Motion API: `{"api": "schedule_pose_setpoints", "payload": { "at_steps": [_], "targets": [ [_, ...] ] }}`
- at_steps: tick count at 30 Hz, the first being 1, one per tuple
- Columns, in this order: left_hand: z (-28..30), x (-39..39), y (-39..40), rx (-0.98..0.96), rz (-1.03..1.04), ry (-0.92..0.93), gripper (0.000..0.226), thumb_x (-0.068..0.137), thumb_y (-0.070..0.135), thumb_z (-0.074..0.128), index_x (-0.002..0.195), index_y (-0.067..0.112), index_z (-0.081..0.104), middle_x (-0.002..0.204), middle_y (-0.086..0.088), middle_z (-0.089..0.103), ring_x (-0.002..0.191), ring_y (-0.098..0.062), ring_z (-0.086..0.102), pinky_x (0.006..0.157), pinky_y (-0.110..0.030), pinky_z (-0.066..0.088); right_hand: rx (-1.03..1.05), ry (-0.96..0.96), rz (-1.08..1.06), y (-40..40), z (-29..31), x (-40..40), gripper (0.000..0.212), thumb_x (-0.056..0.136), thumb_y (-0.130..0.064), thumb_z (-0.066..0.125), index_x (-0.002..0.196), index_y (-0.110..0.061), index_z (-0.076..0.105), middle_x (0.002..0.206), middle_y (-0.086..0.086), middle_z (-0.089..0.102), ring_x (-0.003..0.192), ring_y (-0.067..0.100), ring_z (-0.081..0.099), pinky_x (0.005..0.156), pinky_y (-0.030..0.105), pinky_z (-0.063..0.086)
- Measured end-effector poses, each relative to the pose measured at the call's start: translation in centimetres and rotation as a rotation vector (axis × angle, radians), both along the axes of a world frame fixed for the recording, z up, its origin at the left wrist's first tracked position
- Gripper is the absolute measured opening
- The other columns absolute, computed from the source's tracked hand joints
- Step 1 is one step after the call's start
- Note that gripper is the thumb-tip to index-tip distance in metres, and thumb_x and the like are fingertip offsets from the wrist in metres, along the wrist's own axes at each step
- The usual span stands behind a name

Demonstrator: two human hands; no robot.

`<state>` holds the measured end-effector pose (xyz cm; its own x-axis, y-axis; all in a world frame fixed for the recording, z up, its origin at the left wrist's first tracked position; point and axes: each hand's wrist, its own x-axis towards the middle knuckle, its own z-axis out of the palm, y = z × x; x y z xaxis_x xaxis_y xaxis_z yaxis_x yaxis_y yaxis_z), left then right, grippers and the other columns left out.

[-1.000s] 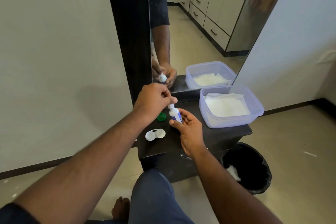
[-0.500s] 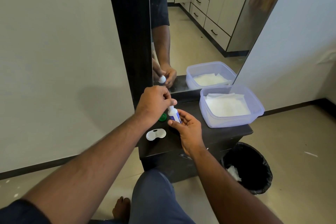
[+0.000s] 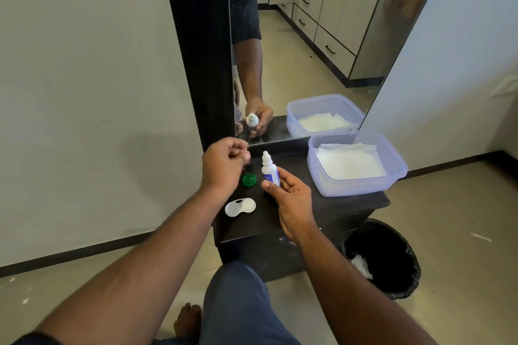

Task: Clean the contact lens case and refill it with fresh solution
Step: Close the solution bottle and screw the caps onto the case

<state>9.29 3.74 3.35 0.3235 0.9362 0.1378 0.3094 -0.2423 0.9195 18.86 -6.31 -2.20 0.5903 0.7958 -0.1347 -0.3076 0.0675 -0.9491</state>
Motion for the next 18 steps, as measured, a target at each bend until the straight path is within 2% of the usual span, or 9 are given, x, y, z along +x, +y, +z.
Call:
{"api": "schedule_pose_setpoints", "payload": {
  "at_steps": [2, 5, 11, 14, 18],
  "targets": [
    [-0.1, 0.1, -0.4, -0.003, -0.015, -0.027, 0.010, 0.085, 0.016, 0.069, 0.096, 0.014, 0.070, 0.080, 0.002, 0.070, 0.075, -0.008, 0.068, 0.074, -0.031, 0.060, -0.002, 0.003, 0.007, -0.1, 0.0, 0.1, 0.043, 0.081, 0.000, 0.069, 0.122, -0.012, 0.061, 0.110, 0.004, 0.071, 0.103, 0.016, 0.067, 0.091, 0.031, 0.054],
    [0.2, 0.8, -1.2, 0.014, -0.087, -0.001, 0.021, 0.079, 0.034, 0.074, 0.091, 0.017, 0.072, 0.079, 0.005, 0.069, 0.075, -0.008, 0.066, 0.065, -0.022, 0.056, 0.002, 0.007, 0.027, -0.2, 0.3, 0.1, 0.041, 0.082, -0.001, 0.068, 0.121, -0.012, 0.062, 0.110, 0.004, 0.071, 0.103, 0.015, 0.067, 0.092, 0.033, 0.054],
    [-0.5, 0.9, -1.0, -0.001, -0.077, -0.003, 0.018, 0.076, 0.021, 0.079, 0.091, 0.014, 0.071, 0.080, 0.004, 0.068, 0.076, -0.010, 0.066, 0.064, -0.018, 0.054, 0.028, -0.033, -0.004, -0.3, 0.2, -0.2, 0.037, 0.083, 0.001, 0.066, 0.115, -0.016, 0.065, 0.105, 0.002, 0.072, 0.101, 0.015, 0.068, 0.089, 0.031, 0.055],
    [-0.7, 1.0, -1.3, 0.047, -0.103, 0.008, 0.016, 0.080, 0.023, 0.075, 0.094, 0.014, 0.073, 0.082, 0.006, 0.068, 0.077, -0.006, 0.064, 0.060, -0.012, 0.050, 0.048, -0.035, 0.005, -0.3, 0.2, -0.1, 0.036, 0.084, 0.001, 0.065, 0.114, -0.019, 0.065, 0.105, 0.000, 0.072, 0.101, 0.014, 0.067, 0.088, 0.028, 0.055],
    [-0.4, 1.4, -1.2, 0.036, -0.194, 0.057, 0.022, 0.087, 0.021, 0.067, 0.107, 0.013, 0.072, 0.097, 0.004, 0.067, 0.085, -0.004, 0.061, 0.072, -0.014, 0.047, 0.067, -0.022, 0.024, -0.3, -0.2, 0.0, 0.038, 0.086, 0.000, 0.063, 0.123, -0.013, 0.061, 0.112, 0.003, 0.070, 0.107, 0.016, 0.065, 0.091, 0.027, 0.053]
  ]
}}
